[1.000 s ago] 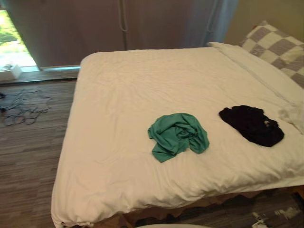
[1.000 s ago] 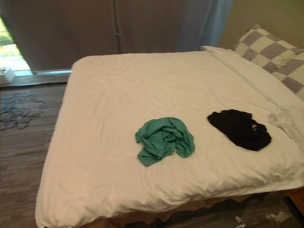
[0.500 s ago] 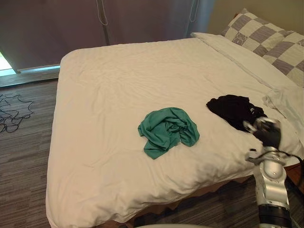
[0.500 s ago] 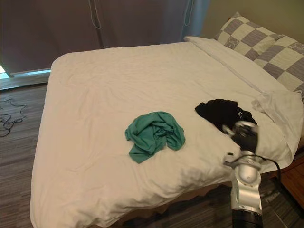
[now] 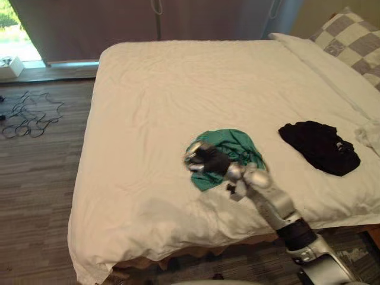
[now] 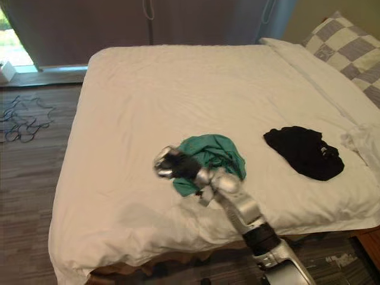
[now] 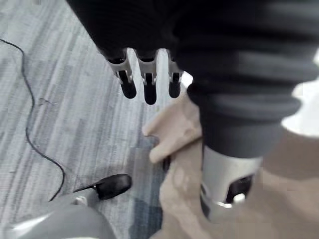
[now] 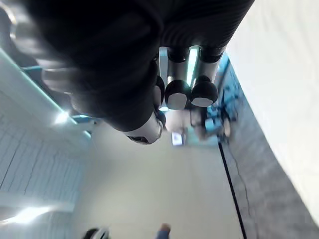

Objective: Tidy the bed and pick cloth on bed and put in laundry

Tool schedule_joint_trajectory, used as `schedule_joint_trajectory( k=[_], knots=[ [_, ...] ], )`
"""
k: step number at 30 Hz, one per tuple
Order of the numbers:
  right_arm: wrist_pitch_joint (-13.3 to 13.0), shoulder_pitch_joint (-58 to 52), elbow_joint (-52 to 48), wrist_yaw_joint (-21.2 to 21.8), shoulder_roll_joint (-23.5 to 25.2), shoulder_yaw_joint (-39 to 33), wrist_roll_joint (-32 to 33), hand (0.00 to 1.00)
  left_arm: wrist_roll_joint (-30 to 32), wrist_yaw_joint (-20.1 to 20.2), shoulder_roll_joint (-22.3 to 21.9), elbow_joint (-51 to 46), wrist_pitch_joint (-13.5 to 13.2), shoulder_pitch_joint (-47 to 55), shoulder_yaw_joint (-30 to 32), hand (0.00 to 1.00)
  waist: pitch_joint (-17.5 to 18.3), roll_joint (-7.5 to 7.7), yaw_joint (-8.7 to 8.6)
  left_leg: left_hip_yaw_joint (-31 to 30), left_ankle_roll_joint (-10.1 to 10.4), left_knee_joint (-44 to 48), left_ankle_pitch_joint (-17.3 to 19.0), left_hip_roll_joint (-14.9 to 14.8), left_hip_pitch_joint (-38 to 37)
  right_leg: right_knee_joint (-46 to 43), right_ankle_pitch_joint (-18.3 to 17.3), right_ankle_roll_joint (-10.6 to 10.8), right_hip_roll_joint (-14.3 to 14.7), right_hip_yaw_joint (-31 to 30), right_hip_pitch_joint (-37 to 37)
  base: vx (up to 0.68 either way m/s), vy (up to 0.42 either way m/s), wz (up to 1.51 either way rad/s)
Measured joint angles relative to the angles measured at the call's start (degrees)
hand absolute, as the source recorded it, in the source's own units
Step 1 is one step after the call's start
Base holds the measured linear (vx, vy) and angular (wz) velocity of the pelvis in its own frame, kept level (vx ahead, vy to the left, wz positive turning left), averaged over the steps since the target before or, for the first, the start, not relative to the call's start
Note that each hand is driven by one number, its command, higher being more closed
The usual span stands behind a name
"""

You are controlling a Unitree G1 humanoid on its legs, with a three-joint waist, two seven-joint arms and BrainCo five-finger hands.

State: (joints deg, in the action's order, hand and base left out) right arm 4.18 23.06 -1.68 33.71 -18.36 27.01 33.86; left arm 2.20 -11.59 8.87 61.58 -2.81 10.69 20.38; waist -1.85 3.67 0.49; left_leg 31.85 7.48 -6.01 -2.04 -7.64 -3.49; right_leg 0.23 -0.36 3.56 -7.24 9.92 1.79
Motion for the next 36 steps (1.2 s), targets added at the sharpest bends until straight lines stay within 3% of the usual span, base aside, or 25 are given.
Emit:
schedule_joint_trajectory(
  k=[3, 5, 6, 7, 10, 13, 16, 20, 22, 25, 27, 29, 32, 36],
  knots=[
    [2.9, 3.4, 3.6, 0.1, 3.9, 6.7, -0.1, 1.00, 0.0, -0.6, 0.0, 0.0, 0.8, -2.1, -0.1, 0.00, -3.7, -0.50, 0.74, -1.2, -0.6, 0.0, -1.5, -0.1, 3.5, 0.0, 1.0, -0.5, 0.0, 0.6, 2.7, -0.14, -0.029, 0.20],
    [3.5, 3.9, 5.0, 0.1, 5.0, 8.1, -0.1, 1.00, -0.1, -0.6, 0.0, 0.0, 0.8, -3.1, -0.3, 0.00, -6.4, -0.69, 1.55, -1.4, -0.9, 0.0, -2.0, -0.1, 4.2, 0.0, 1.6, -0.5, 0.0, 0.6, 3.4, -0.14, -0.021, 0.11],
    [4.3, 3.6, 7.8, 1.1, 6.2, 10.0, -0.1, 1.00, -0.1, -0.6, 0.1, -0.2, 0.4, -3.5, -1.7, 0.00, -8.7, -1.66, 1.88, -2.0, -1.2, 0.0, -2.7, 0.0, 6.4, -0.1, 2.2, -0.7, 0.0, 0.6, 5.4, -0.13, -0.016, 0.15],
    [4.8, 3.5, 9.9, 1.7, 6.7, 11.5, -0.2, 1.00, -0.1, -0.7, 0.1, -0.2, 0.0, -3.7, -2.3, 0.00, -9.7, -1.51, 1.86, -2.3, -1.5, 0.0, -3.2, 0.0, 7.7, 0.0, 2.5, -0.7, 0.0, 0.8, 6.6, -0.13, -0.016, 0.18],
    [5.3, 2.2, 15.3, 2.7, 6.9, 15.4, -2.8, 1.00, -0.2, -0.8, 0.3, -0.2, -1.5, -4.7, -4.7, 0.00, -14.3, -3.06, 1.97, -2.9, -1.9, 0.0, -4.0, 0.0, 9.9, -0.1, 3.2, -0.6, 0.0, 0.9, 8.5, -0.07, -0.005, 0.10],
    [4.1, 0.5, 17.6, 3.0, 7.0, 17.2, -5.0, 1.00, -0.2, -1.0, 0.5, -0.7, -2.0, -5.9, -7.1, 0.00, -16.7, -4.05, 1.95, -3.1, -2.1, 0.0, -4.7, 0.0, 11.4, -0.1, 3.6, -0.6, 0.0, 1.1, 9.8, -0.01, -0.006, 0.05],
    [0.1, 0.9, 20.4, 2.5, 7.3, 16.4, -7.1, 1.00, -0.3, -1.8, 0.8, -3.1, -3.0, -8.8, -11.5, 0.00, -20.2, -5.03, 1.63, -3.6, -2.6, 0.0, -5.5, 0.0, 13.6, -0.2, 4.3, -0.8, 0.0, 1.4, 11.8, -0.02, 0.004, 0.07],
    [-3.9, 7.3, 31.3, -1.1, 10.6, 9.0, -9.0, 1.00, -2.9, -2.2, 1.6, -5.9, -3.8, -12.8, -18.3, 0.00, -23.0, -6.80, 1.64, -4.0, -3.1, 0.0, -6.3, 0.2, 17.8, -0.8, 5.0, -0.8, -0.1, 1.4, 16.3, -0.01, 0.007, 0.04],
    [-4.7, 9.2, 36.5, -0.9, 11.1, 8.7, -8.6, 1.00, -3.9, -2.2, 1.4, -5.9, -4.1, -13.8, -19.5, 0.00, -23.8, -7.79, 1.89, -4.0, -3.1, 0.1, -6.3, 0.3, 18.0, -0.7, 5.1, -0.7, -0.1, 1.2, 16.5, 0.01, 0.013, -0.02],
    [-5.7, 7.9, 44.2, -0.9, 14.4, 6.5, -6.6, 1.00, -4.7, -2.2, 0.9, -6.4, -4.8, -14.0, -19.0, 0.00, -24.3, -8.47, 1.94, -3.9, -3.1, 0.1, -6.3, 0.2, 18.0, 0.1, 5.3, -0.5, 0.0, 1.0, 16.4, 0.03, 0.011, -0.06],
    [-6.2, 6.1, 55.7, -2.5, 15.6, -1.0, -6.2, 1.00, -4.7, -2.1, -0.8, -6.7, -7.1, -14.1, -17.6, 0.00, -24.5, -8.66, 2.15, -3.8, -3.1, 0.0, -6.3, 0.3, 18.0, 0.9, 5.7, -0.5, 0.0, 1.0, 16.0, 0.00, 0.000, 0.00],
    [-6.6, 4.1, 61.7, -4.9, 13.2, -9.4, -4.4, 1.00, -4.6, -2.0, -2.2, -6.8, -8.4, -14.1, -17.0, 0.00, -24.9, -8.42, 2.63, -3.8, -3.0, 0.0, -6.3, 0.3, 17.4, 1.2, 5.8, -0.4, 0.0, 1.2, 15.2, 0.03, 0.013, 0.03],
    [-9.4, -4.6, 60.8, -4.7, 6.7, -22.4, -3.7, 1.00, -4.5, -1.9, -3.7, -6.6, -9.1, -13.9, -15.8, 0.00, -25.0, -7.15, 2.66, -2.6, -2.1, 0.0, -5.6, -0.4, 12.8, 1.2, 5.5, 0.1, 0.3, 1.3, 11.0, 0.07, 0.004, -0.15],
    [-10.1, -12.3, 57.2, -4.5, 7.2, -30.2, -4.9, 1.00, -3.4, -1.8, -4.5, -5.7, -8.9, -12.8, -14.6, 0.00, -21.8, -5.21, 2.10, -0.2, -1.1, 0.0, -4.7, -1.1, 9.1, 1.1, 4.3, 0.1, 1.0, 0.0, 8.8, 0.07, -0.038, -0.35]
  ],
)
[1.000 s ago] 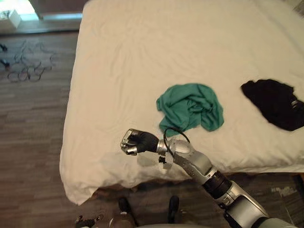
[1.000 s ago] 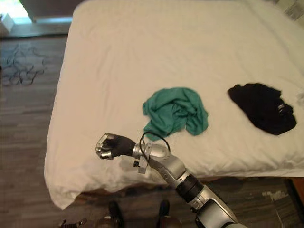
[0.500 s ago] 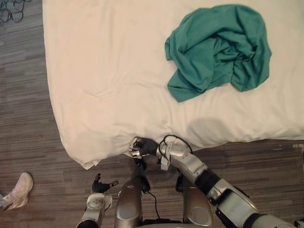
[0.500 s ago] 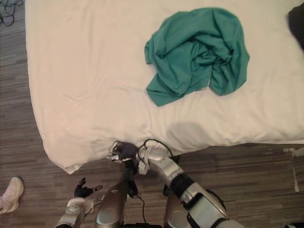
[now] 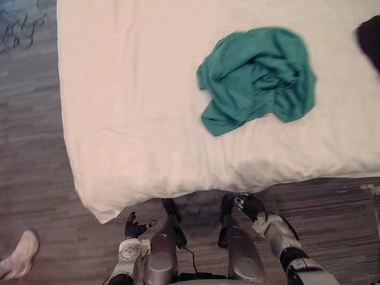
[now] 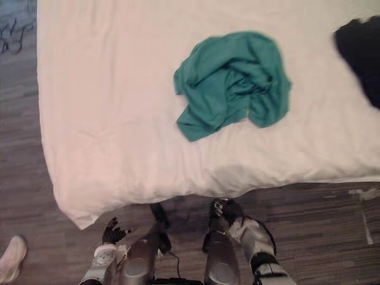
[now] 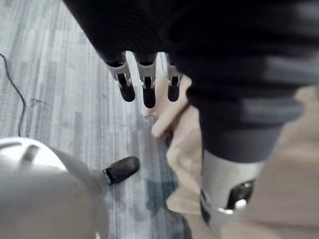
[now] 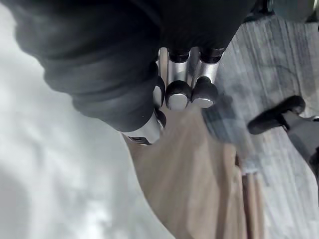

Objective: Tidy the bed and pick cloth on bed and put in laundry

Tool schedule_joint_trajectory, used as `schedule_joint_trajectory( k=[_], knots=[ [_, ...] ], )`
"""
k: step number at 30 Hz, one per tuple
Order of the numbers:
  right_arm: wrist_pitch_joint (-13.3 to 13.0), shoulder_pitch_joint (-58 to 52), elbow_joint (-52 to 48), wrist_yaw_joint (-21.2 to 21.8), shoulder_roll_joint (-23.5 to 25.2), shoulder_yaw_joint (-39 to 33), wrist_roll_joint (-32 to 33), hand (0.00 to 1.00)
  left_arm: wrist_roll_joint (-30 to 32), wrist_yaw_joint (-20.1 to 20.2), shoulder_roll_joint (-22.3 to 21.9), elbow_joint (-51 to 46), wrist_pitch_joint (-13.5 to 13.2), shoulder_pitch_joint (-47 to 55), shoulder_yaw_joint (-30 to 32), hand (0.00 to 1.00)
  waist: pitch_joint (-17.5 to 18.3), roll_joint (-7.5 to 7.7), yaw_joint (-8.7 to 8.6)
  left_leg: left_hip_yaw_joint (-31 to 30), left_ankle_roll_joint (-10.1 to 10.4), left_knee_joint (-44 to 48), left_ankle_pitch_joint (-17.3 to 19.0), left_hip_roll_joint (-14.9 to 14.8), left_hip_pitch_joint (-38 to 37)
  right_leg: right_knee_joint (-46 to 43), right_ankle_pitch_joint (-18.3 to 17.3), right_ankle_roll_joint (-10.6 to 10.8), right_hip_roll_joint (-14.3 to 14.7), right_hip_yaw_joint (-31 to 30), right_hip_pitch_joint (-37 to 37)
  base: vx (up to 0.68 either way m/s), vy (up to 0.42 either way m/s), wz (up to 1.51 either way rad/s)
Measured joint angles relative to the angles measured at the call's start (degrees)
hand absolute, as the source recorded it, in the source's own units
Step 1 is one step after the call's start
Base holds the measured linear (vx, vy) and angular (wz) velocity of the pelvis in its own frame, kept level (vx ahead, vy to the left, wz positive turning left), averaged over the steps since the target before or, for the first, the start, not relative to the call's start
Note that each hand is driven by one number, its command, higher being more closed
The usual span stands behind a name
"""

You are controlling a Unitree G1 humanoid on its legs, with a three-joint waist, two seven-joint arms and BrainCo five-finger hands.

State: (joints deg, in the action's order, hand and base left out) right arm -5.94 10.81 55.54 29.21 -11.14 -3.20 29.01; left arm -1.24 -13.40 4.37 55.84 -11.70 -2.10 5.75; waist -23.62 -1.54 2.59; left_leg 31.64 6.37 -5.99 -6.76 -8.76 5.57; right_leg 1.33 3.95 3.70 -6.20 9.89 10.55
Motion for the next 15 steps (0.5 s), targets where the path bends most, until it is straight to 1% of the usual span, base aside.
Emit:
schedule_joint_trajectory(
  k=[1, 3, 4, 5, 6, 7, 8, 10, 12, 13, 14, 15],
  knots=[
    [0.5, -4.9, -0.5, -0.2, 0.9, -3.3, -2.5, 1.00, 0.9, 0.1, -0.8, 1.1, 0.1, 0.6, 0.1, 0.00, 3.4, 0.87, -0.11, 1.1, 0.7, 0.0, 0.5, -0.7, -1.5, 0.0, -0.6, -0.1, 0.5, -0.6, -1.0, 0.08, -0.050, -0.24],
    [1.0, -8.1, -0.6, -0.7, 1.9, -5.1, -4.4, 1.00, 1.2, 0.3, -1.1, 1.9, 0.3, 1.2, 0.1, 0.00, 5.5, 1.57, -0.11, 2.0, 1.2, 0.0, 0.9, -1.2, -3.1, 0.0, -1.1, -0.1, 0.9, -1.0, -2.2, 0.08, -0.046, -0.23],
    [1.1, -11.5, -0.6, -1.2, 3.1, -6.3, -5.2, 1.00, 1.7, 1.1, -1.1, 2.2, 0.9, 2.0, 1.0, 0.00, 7.9, 2.28, -0.11, 2.5, 1.8, -0.1, 1.3, -1.7, -4.4, 0.0, -1.7, -0.3, 1.3, -1.1, -3.3, 0.10, -0.060, -0.14],
    [0.9, -14.2, -0.6, -1.7, 3.8, -7.3, -6.1, 1.00, 2.9, 1.4, -1.1, 2.3, 1.3, 2.6, 2.2, 0.00, 9.5, 2.76, -0.21, 2.6, 2.2, -0.3, 1.6, -2.0, -5.6, 0.0, -2.2, -0.4, 1.6, -1.1, -4.5, 0.12, -0.072, -0.11],
    [0.7, -16.5, -0.7, -2.3, 3.9, -8.1, -6.5, 1.00, 4.0, 1.5, -1.2, 2.3, 1.6, 3.5, 3.1, 0.00, 11.3, 3.33, -0.39, 2.7, 2.6, -0.4, 1.9, -2.3, -7.0, 0.0, -2.7, -0.4, 1.9, -1.0, -5.8, 0.10, -0.056, -0.04],
    [0.6, -17.2, -0.9, -2.5, 3.8, -8.5, -6.5, 1.00, 4.3, 1.6, -1.2, 2.3, 1.9, 3.8, 3.6, 0.00, 12.0, 3.54, -0.44, 2.9, 2.8, -0.4, 2.1, -2.4, -7.4, 0.0, -2.9, -0.3, 2.0, -1.0, -6.2, 0.08, -0.036, -0.08],
    [0.1, -19.3, -2.3, -2.6, 3.4, -10.1, -6.4, 1.00, 5.1, 2.4, -1.3, 2.3, 2.4, 5.0, 4.9, 0.00, 13.8, 4.10, -0.56, 3.5, 3.2, -0.4, 2.4, -2.7, -8.6, 0.0, -3.2, -0.5, 2.1, -1.2, -7.2, 0.07, -0.026, -0.10],
    [-0.6, -22.6, -10.8, -2.3, 2.1, -11.3, -5.4, 1.00, 6.3, 2.9, -1.3, 2.0, 2.8, 6.9, 6.9, 0.00, 16.1, 4.65, -1.43, 4.0, 3.5, -0.4, 2.8, -2.9, -9.8, 0.1, -3.5, -0.4, 2.1, -1.5, -8.3, 0.06, -0.018, -0.08],
    [-0.9, -24.9, -25.1, -2.3, -0.1, -12.6, -2.5, 1.00, 8.4, 4.2, -0.6, 1.9, 3.7, 8.7, 8.6, 0.00, 19.1, 5.08, -3.14, 5.1, 3.6, -0.4, 3.1, -2.8, -10.3, 0.1, -3.6, -0.4, 2.1, -2.2, -8.3, 0.03, -0.001, -0.15],
    [-1.1, -25.0, -29.1, -2.4, -0.8, -12.6, -1.8, 1.00, 8.9, 4.7, -0.4, 1.8, 3.8, 9.0, 8.9, 0.00, 19.5, 5.16, -3.37, 5.6, 3.7, -0.4, 3.2, -2.8, -10.7, 0.1, -3.6, -0.4, 2.1, -2.7, -8.4, 0.01, 0.002, -0.32],
    [-1.3, -25.1, -35.8, -2.5, -1.7, -13.1, -1.5, 1.00, 9.6, 5.1, -0.1, 1.5, 4.1, 9.7, 9.1, 0.00, 20.2, 5.22, -3.63, 6.4, 3.9, -0.4, 3.4, -2.9, -11.3, 0.0, -3.6, -0.4, 2.2, -3.5, -8.5, -0.01, -0.005, -0.42],
    [-1.6, -24.9, -43.3, -2.7, -2.5, -14.1, -1.4, 1.00, 10.4, 5.9, 0.5, 1.5, 5.1, 10.3, 9.8, 0.00, 21.4, 5.40, -3.90, 7.5, 4.1, -0.4, 3.6, -2.9, -12.0, 0.0, -3.5, -0.5, 2.4, -4.5, -8.5, -0.01, -0.007, -0.34]
  ],
)
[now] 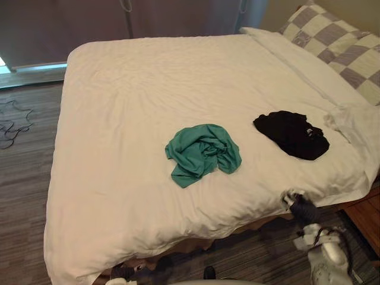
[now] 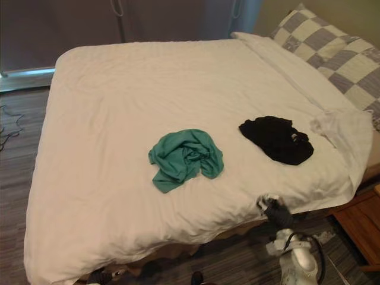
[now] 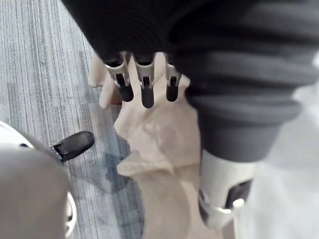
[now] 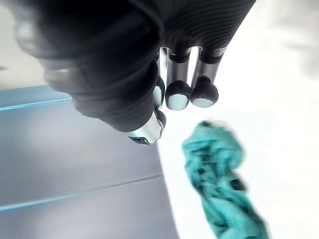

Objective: Tidy the bed and pick cloth on bed and put in laundry

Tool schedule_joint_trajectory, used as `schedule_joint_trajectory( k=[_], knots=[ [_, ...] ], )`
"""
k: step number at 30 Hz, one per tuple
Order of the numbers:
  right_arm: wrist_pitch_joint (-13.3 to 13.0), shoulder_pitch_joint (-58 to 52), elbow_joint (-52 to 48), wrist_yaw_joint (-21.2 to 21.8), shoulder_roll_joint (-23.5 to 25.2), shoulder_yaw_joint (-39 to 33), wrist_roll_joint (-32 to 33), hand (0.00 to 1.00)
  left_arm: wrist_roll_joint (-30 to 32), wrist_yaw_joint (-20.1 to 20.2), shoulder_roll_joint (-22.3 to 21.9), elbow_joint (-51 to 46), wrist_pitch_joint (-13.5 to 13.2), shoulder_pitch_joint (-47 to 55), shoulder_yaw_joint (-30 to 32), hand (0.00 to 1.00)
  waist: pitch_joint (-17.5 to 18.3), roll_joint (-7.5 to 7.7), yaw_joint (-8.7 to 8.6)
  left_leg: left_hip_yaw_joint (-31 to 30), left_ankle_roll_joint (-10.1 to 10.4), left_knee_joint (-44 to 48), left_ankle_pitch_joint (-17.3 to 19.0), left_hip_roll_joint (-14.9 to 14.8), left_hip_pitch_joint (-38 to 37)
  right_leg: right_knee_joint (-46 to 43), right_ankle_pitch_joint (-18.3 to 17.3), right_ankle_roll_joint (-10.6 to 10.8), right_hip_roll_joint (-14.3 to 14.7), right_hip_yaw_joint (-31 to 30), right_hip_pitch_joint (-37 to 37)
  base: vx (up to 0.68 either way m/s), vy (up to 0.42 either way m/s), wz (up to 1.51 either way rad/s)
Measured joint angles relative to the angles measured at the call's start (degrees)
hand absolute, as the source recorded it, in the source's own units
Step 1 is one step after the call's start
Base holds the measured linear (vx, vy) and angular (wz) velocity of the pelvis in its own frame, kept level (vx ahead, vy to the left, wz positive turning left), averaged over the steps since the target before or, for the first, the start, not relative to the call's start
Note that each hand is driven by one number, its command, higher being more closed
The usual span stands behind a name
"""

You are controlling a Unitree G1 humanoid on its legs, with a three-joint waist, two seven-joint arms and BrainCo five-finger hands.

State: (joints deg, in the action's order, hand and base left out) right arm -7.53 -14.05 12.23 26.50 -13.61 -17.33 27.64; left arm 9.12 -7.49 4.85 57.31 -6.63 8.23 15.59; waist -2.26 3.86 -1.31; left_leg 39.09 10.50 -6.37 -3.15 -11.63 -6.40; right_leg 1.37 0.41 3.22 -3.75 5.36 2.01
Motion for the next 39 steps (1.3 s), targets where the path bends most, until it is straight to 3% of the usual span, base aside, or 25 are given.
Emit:
schedule_joint_trajectory(
  k=[3, 6, 9, 10, 13, 14, 16, 18, 19, 21, 27, 31, 36, 39],
  knots=[
    [-0.5, 2.2, -8.2, 1.2, -0.9, -0.7, 2.4, 1.00, 0.5, 0.5, 0.8, 0.1, 0.9, 1.9, 1.5, 0.00, 1.2, 0.21, -1.26, 0.4, 0.1, 0.0, 0.1, 0.2, -0.4, -0.1, 0.0, 0.0, 0.2, -0.8, 0.0, -0.01, -0.013, -0.17],
    [0.9, 6.1, -13.0, 7.1, -2.4, 0.1, 7.0, 1.00, 0.9, 0.5, 1.7, 0.9, 2.4, 4.1, 1.5, 0.00, 1.6, 0.42, -1.98, 0.6, 0.2, 0.0, 0.4, 0.5, -0.7, -0.1, 0.2, -0.1, 0.3, -1.9, 0.0, -0.03, -0.010, -0.16],
    [4.6, 10.9, -16.1, 12.0, -4.3, 6.6, 12.1, 1.00, 0.9, 0.2, 1.7, 2.6, 2.6, 4.3, 1.4, 0.00, 1.8, 0.07, -1.98, 0.0, 0.0, 0.0, 0.4, 0.7, -0.4, -0.1, 0.5, -0.1, 0.3, -2.3, 0.5, -0.02, -0.012, 0.03],
    [6.8, 13.2, -17.8, 13.9, -4.4, 11.9, 14.1, 1.00, 0.9, 0.0, 1.7, 3.1, 2.6, 4.2, 1.2, 0.00, 2.0, -0.26, -1.87, -0.7, -0.2, 0.0, 0.3, 0.8, 0.4, -0.1, 0.6, -0.2, 0.2, -2.1, 1.1, -0.01, -0.020, 0.12],
    [9.1, 15.8, -18.3, 15.3, -4.1, 19.0, 15.9, 1.00, 0.9, 0.0, 1.7, 3.1, 3.1, 4.2, 0.5, 0.00, 2.1, -0.73, -1.60, -1.7, -0.4, 0.0, 0.1, 0.8, 1.4, 0.1, 0.8, -0.2, 0.1, -1.3, 1.4, -0.02, -0.017, 0.20],
    [11.0, 17.6, -18.2, 15.8, -3.0, 24.2, 16.3, 1.00, 0.8, -0.1, 1.9, 3.1, 3.2, 3.9, -1.2, 0.00, 2.3, -1.07, -1.44, -3.0, -0.8, 0.0, -0.3, 1.0, 2.8, 0.0, 0.9, -0.3, -0.1, -0.3, 2.0, -0.01, -0.013, 0.40],
    [11.8, 19.9, -18.1, 15.9, -1.9, 29.8, 16.2, 1.00, 0.8, -0.1, 2.1, 3.2, 3.3, 3.5, -2.4, 0.00, 2.0, -1.51, -1.11, -3.9, -1.2, 0.0, -0.7, 1.1, 4.1, 0.2, 1.3, -0.4, -0.3, 0.4, 2.8, -0.04, -0.014, 0.30],
    [11.9, 26.0, -18.1, 16.1, 0.5, 42.2, 15.8, 1.00, -1.0, -0.1, 2.6, 4.3, 3.3, 0.3, -4.5, 0.00, -0.8, -2.26, 0.05, -5.4, -2.1, 0.2, -1.7, 1.4, 6.8, 0.4, 2.4, -0.6, -0.7, 1.4, 4.6, -0.08, -0.019, 0.24],
    [11.9, 26.3, -18.1, 16.1, 0.7, 42.6, 15.7, 1.00, -1.1, -0.1, 2.6, 4.2, 3.3, 0.1, -4.6, 0.00, -1.0, -2.31, 0.10, -5.5, -2.2, 0.2, -1.8, 1.4, 6.9, 0.4, 2.4, -0.6, -0.7, 1.5, 4.7, -0.08, -0.022, 0.34],
    [12.2, 31.9, -18.1, 15.8, 3.9, 49.2, 14.9, 1.00, -3.8, -0.2, 3.2, 4.0, 3.1, -3.4, -6.6, 0.00, -5.3, -2.63, 1.17, -7.3, -3.0, 0.3, -3.0, 1.7, 9.8, 0.5, 3.4, -0.7, -1.0, 2.7, 6.5, -0.13, -0.029, 0.31],
    [12.8, 42.9, -16.1, 13.2, 7.0, 56.2, 12.6, 1.00, -8.6, -2.0, 4.9, 2.8, 2.2, -8.6, -11.3, 0.00, -16.0, -3.09, 1.64, -10.7, -4.8, 0.3, -5.4, 2.6, 16.2, 0.3, 5.5, -1.0, -1.9, 4.7, 11.4, -0.10, 0.003, 0.23],
    [13.4, 45.3, -11.2, 11.3, 7.1, 58.4, 11.0, 1.00, -10.1, -2.6, 5.5, 1.2, 2.0, -12.1, -14.8, 0.00, -19.9, -3.89, 1.78, -13.1, -5.5, 0.3, -6.6, 3.1, 20.3, 0.3, 6.2, -0.9, -2.4, 6.6, 14.2, -0.05, 0.026, 0.28],
    [13.8, 45.7, 1.0, 9.6, 8.8, 60.6, 6.9, 1.00, -11.6, -3.8, 5.2, 0.7, 2.5, -16.3, -20.5, 0.00, -21.9, -5.55, 2.35, -14.8, -6.2, 0.4, -7.6, 3.6, 25.1, 0.4, 7.0, -0.9, -2.9, 7.9, 17.9, -0.01, 0.019, 0.20],
    [13.9, 45.8, 7.8, 8.1, 9.3, 61.2, 2.1, 1.00, -11.7, -4.9, 3.3, 0.7, 2.5, -18.8, -23.7, 0.00, -23.0, -7.52, 3.66, -15.6, -6.5, 0.4, -7.9, 3.9, 27.4, 0.3, 7.1, -0.9, -3.3, 8.6, 19.8, 0.01, 0.003, 0.12]
  ],
)
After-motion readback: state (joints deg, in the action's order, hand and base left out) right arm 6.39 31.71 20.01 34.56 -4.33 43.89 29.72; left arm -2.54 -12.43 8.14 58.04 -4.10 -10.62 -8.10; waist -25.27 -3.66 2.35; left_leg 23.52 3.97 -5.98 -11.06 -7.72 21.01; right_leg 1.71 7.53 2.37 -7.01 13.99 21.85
